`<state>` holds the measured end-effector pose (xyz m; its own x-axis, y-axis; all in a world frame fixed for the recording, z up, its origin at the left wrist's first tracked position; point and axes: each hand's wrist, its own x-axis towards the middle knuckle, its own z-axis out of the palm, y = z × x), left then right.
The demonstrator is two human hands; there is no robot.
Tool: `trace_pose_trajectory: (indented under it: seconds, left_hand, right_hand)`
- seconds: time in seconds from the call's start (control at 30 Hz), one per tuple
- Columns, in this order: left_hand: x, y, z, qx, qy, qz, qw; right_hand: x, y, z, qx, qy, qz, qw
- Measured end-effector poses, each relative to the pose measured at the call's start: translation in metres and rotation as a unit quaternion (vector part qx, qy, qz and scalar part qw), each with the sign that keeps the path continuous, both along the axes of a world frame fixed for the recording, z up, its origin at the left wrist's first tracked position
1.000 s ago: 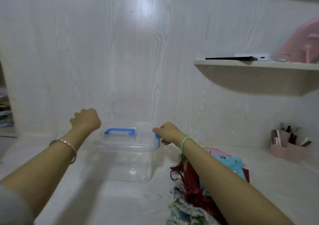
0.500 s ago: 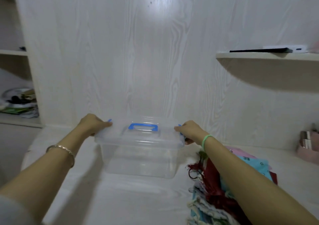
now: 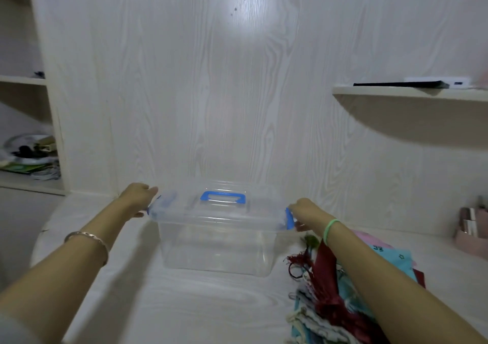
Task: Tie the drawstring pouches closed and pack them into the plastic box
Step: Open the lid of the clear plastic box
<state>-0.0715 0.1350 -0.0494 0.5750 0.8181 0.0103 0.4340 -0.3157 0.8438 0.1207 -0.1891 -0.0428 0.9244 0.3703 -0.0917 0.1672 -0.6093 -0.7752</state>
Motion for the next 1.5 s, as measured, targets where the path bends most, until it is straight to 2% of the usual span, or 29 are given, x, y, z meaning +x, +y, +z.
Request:
trace_pose_trajectory:
  seconds: [0.1, 0.17, 0.27, 0.4, 0.5, 0.6, 0.63, 0.7, 0.73, 0.77, 0.83, 0.9, 1.0, 1.07, 1.13, 1.2, 1.33, 1.5]
  left_hand:
    - [-0.005, 0.005, 0.014, 0.077, 0.015, -0.003, 0.997]
    - [-0.006, 0.002, 0.024, 0.078, 0.062, -0.023, 0.995]
    - [-0.004, -0.016, 0.029, 0.074, 0.132, -0.036, 0.988]
    - [-0.002, -0.02, 0.03, 0.089, 0.13, -0.011, 0.987]
    - [-0.006, -0.019, 0.036, 0.078, 0.077, -0.011, 0.994]
    - [-0.018, -0.025, 0.061, -0.022, -0.063, -0.032, 0.997]
    - [-0.025, -0.026, 0.073, -0.093, -0.122, -0.057, 0.986]
    - [-0.044, -0.032, 0.098, -0.238, -0.219, -0.132, 0.937]
    - [-0.054, -0.034, 0.109, -0.27, -0.257, -0.165, 0.913]
    - [-0.064, -0.034, 0.12, -0.264, -0.297, -0.187, 0.899]
    - [-0.086, -0.032, 0.139, -0.173, -0.391, -0.202, 0.881]
    - [-0.111, -0.029, 0.156, -0.032, -0.443, -0.206, 0.872]
    - [-0.143, -0.021, 0.178, 0.192, -0.383, -0.173, 0.887]
    - [-0.146, -0.013, 0.18, 0.293, -0.296, -0.143, 0.898]
    - [-0.136, -0.004, 0.167, 0.334, -0.217, -0.132, 0.907]
    - [-0.122, 0.007, 0.141, 0.355, -0.142, -0.128, 0.915]
    - [-0.097, 0.015, 0.077, 0.371, -0.067, -0.118, 0.919]
    - [-0.076, 0.015, 0.025, 0.333, -0.076, -0.115, 0.933]
  right_hand:
    - [0.004, -0.007, 0.013, 0.01, -0.06, 0.005, 0.998]
    - [-0.003, -0.004, 0.021, 0.009, -0.037, 0.05, 0.998]
    - [-0.018, 0.007, 0.025, -0.043, -0.015, 0.078, 0.996]
    - [-0.025, 0.015, 0.03, -0.026, -0.012, 0.069, 0.997]
    - [-0.032, 0.012, 0.043, -0.037, -0.023, 0.058, 0.997]
    - [-0.035, 0.01, 0.065, 0.011, -0.063, 0.042, 0.997]
    - [-0.034, 0.012, 0.072, 0.045, -0.077, 0.041, 0.995]
    - [-0.034, 0.018, 0.085, 0.123, -0.1, 0.047, 0.986]
    - [-0.035, 0.023, 0.09, 0.165, -0.109, 0.058, 0.979]
    - [-0.036, 0.029, 0.093, 0.204, -0.111, 0.073, 0.97]
    - [-0.043, 0.045, 0.098, 0.264, -0.097, 0.114, 0.953]
    - [-0.052, 0.062, 0.098, 0.258, -0.076, 0.143, 0.953]
    - [-0.07, 0.085, 0.083, 0.148, -0.089, 0.179, 0.969]
    - [-0.088, 0.098, 0.063, 0.028, -0.132, 0.267, 0.954]
    - [-0.105, 0.109, 0.039, -0.083, -0.157, 0.345, 0.922]
    - [-0.115, 0.114, 0.022, -0.123, -0.175, 0.377, 0.901]
    - [-0.112, 0.105, 0.011, -0.059, -0.137, 0.384, 0.911]
    - [-0.115, 0.088, 0.009, -0.019, -0.106, 0.405, 0.908]
